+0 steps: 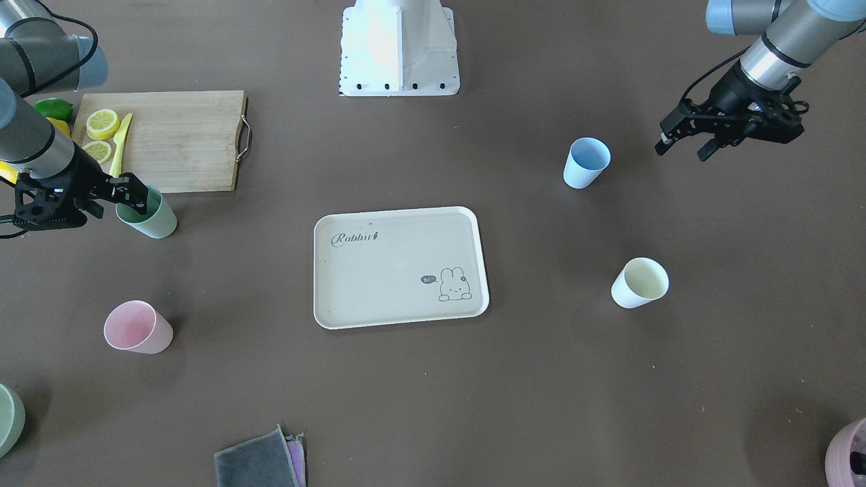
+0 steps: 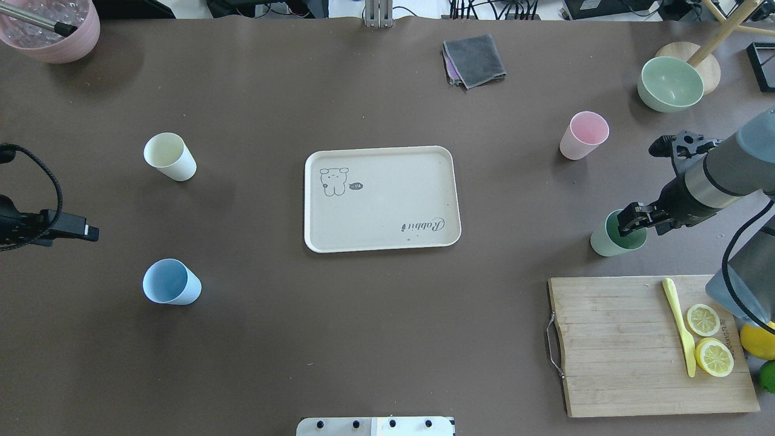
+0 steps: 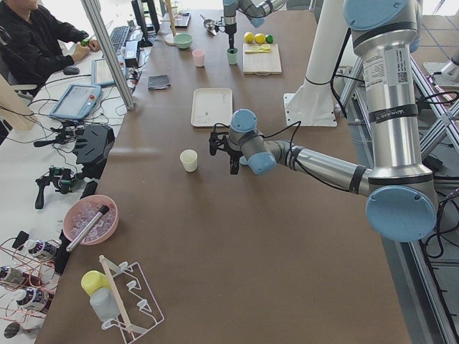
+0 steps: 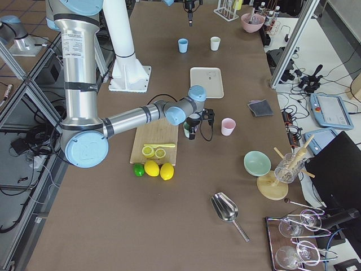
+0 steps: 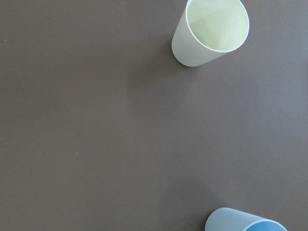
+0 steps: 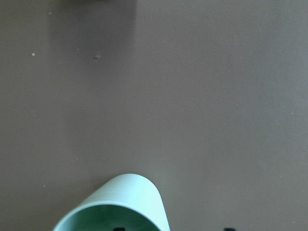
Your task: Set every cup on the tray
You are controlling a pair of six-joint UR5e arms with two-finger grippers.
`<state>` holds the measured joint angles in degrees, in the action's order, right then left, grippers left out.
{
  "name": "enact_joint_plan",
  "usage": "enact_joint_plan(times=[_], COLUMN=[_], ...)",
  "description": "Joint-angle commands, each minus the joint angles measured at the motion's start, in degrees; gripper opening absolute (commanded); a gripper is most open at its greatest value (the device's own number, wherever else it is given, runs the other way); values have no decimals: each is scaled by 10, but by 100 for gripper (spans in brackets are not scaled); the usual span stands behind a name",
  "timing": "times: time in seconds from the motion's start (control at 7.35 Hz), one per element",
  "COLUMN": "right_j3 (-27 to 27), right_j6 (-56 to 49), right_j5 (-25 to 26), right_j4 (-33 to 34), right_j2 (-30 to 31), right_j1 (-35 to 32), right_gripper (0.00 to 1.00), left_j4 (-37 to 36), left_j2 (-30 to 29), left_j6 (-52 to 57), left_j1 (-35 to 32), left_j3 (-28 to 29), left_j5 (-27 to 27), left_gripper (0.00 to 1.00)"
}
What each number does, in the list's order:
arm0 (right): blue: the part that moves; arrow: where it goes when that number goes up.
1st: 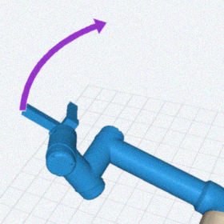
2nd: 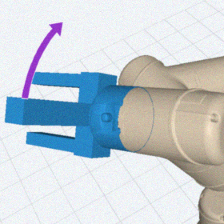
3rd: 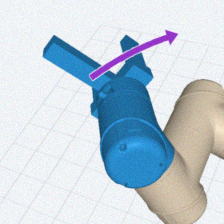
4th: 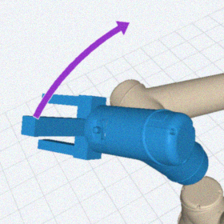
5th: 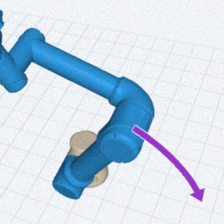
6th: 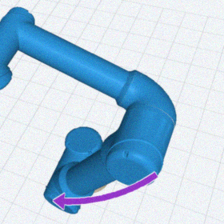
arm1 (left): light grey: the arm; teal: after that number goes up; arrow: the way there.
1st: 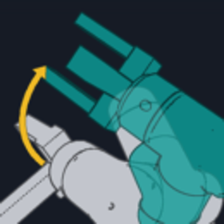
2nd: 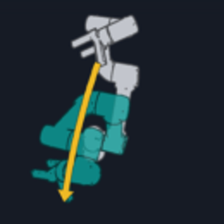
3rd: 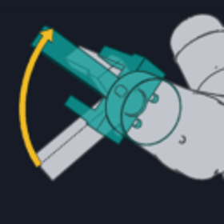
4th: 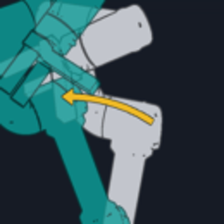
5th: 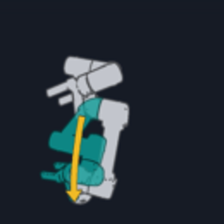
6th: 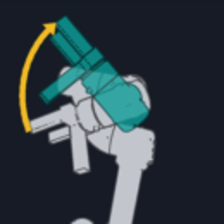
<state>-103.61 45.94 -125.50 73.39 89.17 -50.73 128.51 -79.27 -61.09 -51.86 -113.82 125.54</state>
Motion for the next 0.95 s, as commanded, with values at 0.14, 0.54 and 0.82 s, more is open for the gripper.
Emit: enact_joint_plan(times=[0.14,0.54,0.82], right_j3=[0,-4,-9], right_j6=[2,3,81], right_j5=[1,-85,-120], right_j4=[1,2,4], right_j2=[-5,-28,-92], right_j1=[1,-34,-44], right_gripper=[0,0,0], left_j4=[-1,-1,-1], left_j2=[-2,-3,-9], left_j6=[0,0,-1], left_j1=[0,-1,1], left_j3=[1,-1,-3], left_j5=[0,0,-1], left_gripper=[97,97,97])
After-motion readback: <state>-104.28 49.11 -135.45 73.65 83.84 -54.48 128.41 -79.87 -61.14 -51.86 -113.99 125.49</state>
